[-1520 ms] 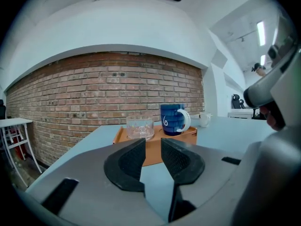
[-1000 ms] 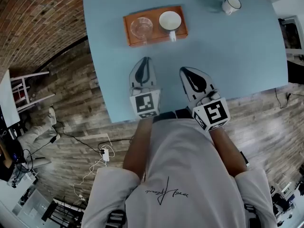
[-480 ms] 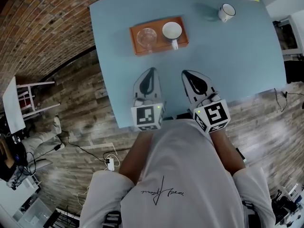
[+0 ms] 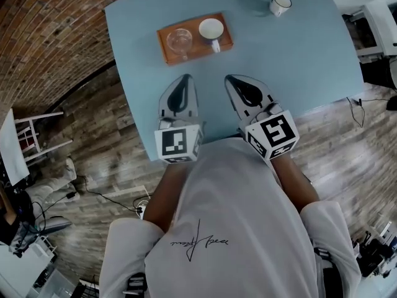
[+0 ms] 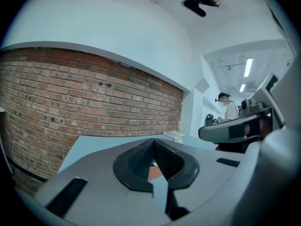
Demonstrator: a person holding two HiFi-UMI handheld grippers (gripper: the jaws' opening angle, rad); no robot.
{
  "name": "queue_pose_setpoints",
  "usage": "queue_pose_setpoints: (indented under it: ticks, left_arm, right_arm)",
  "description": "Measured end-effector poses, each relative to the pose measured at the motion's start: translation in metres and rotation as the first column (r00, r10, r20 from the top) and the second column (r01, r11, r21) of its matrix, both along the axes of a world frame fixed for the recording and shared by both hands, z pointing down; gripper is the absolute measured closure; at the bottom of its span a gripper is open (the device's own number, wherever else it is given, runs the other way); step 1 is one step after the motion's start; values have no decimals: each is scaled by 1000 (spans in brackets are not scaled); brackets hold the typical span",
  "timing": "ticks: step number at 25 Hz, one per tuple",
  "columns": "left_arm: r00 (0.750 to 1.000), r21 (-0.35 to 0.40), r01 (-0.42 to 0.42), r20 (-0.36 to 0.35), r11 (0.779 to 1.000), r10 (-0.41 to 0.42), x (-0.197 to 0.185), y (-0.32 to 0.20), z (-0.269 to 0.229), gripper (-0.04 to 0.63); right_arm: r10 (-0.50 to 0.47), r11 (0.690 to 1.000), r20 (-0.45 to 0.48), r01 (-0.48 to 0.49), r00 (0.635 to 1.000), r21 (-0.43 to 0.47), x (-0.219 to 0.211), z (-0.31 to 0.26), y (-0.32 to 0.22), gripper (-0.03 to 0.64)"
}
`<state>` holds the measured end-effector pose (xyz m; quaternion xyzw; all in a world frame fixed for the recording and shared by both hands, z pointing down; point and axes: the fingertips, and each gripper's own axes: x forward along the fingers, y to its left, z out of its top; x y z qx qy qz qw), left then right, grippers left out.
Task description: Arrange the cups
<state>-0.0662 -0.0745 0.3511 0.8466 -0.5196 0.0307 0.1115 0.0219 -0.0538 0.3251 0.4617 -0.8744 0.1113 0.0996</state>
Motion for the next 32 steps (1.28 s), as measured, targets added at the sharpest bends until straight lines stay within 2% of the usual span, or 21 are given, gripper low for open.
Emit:
queue_pose_setpoints:
  ticks: [4,13,26,32]
  left_arm:
    - [1000,35,-21,-9,999,21,-1,-4,-22,586]
    - [995,46,-95,-27,994,96,4,6,-33,586]
    - [992,40,-124,-32,991,126,-6,11,-30,586]
    - [988,81,-151,23,985,150,-6,12,-33,586]
  right_arm:
    - [-67,997,-20,67,998,23,-6,-13,4,597]
    - [-179,984,13,179,984,-17,-25,-22,22,597]
    - [-168,985,15,168,986,-29,-38,-16,28,597]
    - [-141,989,18,142,990,-33,-40,-13,26,597]
